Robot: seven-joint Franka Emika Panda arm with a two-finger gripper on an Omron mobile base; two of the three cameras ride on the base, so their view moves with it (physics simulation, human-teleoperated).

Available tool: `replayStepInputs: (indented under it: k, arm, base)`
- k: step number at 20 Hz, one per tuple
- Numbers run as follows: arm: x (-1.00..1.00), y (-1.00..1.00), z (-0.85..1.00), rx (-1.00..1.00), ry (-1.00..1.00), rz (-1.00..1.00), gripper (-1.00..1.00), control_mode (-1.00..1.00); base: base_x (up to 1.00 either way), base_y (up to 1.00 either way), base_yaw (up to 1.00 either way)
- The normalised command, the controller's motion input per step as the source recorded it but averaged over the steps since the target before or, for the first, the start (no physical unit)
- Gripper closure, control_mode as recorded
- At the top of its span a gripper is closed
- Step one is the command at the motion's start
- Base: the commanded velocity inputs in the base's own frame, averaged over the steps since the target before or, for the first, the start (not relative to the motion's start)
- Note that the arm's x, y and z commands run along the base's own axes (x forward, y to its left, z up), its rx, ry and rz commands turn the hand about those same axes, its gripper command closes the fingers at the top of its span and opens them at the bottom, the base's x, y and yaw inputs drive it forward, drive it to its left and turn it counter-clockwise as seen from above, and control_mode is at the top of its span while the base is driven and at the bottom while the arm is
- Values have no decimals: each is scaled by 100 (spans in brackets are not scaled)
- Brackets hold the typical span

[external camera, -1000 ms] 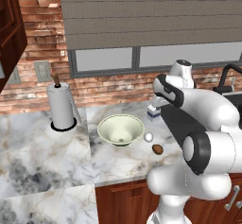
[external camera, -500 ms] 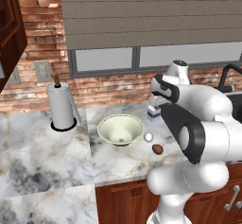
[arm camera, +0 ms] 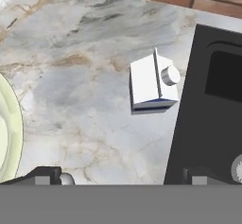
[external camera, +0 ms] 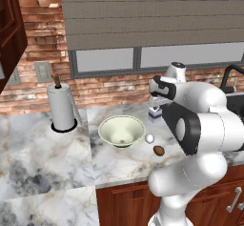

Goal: Gather the eggs and milk located in the vicinity of the sink area and place them right next to the bowl.

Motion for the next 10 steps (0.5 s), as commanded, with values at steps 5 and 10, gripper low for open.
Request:
replayStepInputs:
  k: [5, 10]
  arm:
    - [24, -4, -17, 0, 0, 0, -100, -100]
    - [24, -6, -18, 0, 0, 0, -100, -100]
  base:
    - [0, 0, 0]
    - [0, 0, 0]
